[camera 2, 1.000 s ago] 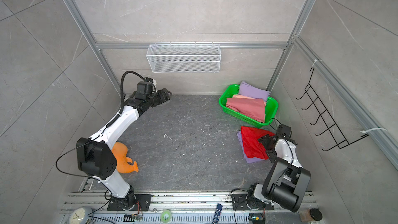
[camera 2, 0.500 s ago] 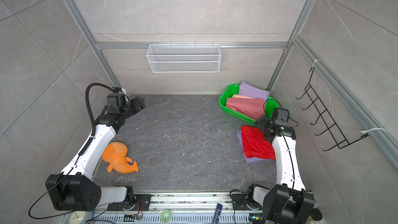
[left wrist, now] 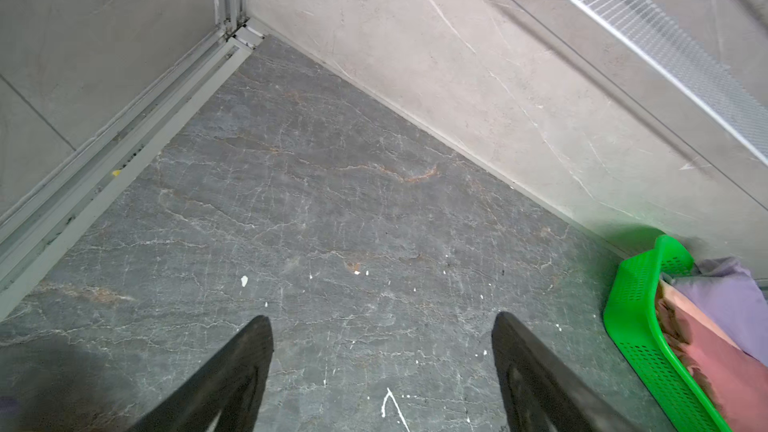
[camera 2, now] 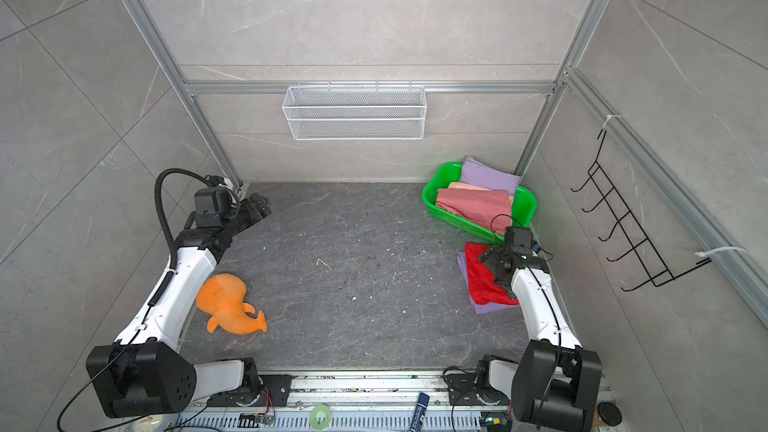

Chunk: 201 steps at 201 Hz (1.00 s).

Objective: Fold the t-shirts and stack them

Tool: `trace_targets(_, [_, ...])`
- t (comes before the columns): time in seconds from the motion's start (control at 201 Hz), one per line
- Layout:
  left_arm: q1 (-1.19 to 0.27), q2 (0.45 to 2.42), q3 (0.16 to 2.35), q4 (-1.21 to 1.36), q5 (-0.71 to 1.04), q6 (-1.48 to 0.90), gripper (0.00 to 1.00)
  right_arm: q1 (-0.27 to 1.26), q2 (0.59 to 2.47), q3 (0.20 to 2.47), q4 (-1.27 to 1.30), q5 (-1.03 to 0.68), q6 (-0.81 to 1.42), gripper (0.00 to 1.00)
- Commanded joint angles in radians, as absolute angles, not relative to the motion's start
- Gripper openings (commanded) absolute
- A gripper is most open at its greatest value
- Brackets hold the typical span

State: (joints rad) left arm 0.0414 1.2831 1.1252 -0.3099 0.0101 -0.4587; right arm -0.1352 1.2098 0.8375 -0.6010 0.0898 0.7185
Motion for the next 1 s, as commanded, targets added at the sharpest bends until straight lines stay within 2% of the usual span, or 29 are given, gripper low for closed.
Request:
trace_targets(0.0, [0.068, 1.25, 1.062, -0.198, 0.01, -0.371, 0.92, 0.002, 1.148, 0.871, -0.482, 0.227, 0.726, 1.0])
trace_targets(0.075, [0.068, 1.223, 0.956, -0.06, 0.002, -0.314, 1.0, 0.118, 1.152, 0.938, -0.485, 0.344, 0.703, 1.0])
trace_targets(0.209, [0.071, 1.148, 0.723, 0.224, -0.122, -0.23, 1.0, 0.313, 1.212, 1.092, -0.532, 0.566, 0.659, 1.0])
trace_targets(0.378, [0.077, 1.134, 0.542, 0.36, -0.219, -0.16, 1.0, 0.465, 1.298, 1.207, -0.522, 0.764, 0.617, 1.0])
trace_targets(0.503, [0.077, 1.184, 0.431, 0.535, -0.247, -0.173, 1.0, 0.493, 1.304, 1.196, -0.41, 0.804, 0.563, 1.0])
trace_targets(0.622, [0.077, 1.207, 0.378, 0.564, -0.223, -0.141, 1.0, 0.5, 1.264, 1.116, -0.271, 0.824, 0.514, 1.0])
trace_targets(0.717, [0.078, 1.225, 0.31, 0.708, -0.265, -0.13, 1.0, 0.502, 1.224, 1.043, -0.201, 0.834, 0.517, 1.0])
trace_targets(0.926, [0.082, 1.406, 0.273, 0.926, -0.226, -0.109, 1.0, 0.501, 1.208, 0.972, -0.21, 0.864, 0.508, 1.0])
trace_targets(0.996, [0.08, 1.438, 0.296, 0.897, -0.167, -0.09, 1.0, 0.503, 1.21, 0.958, -0.221, 0.879, 0.496, 1.0])
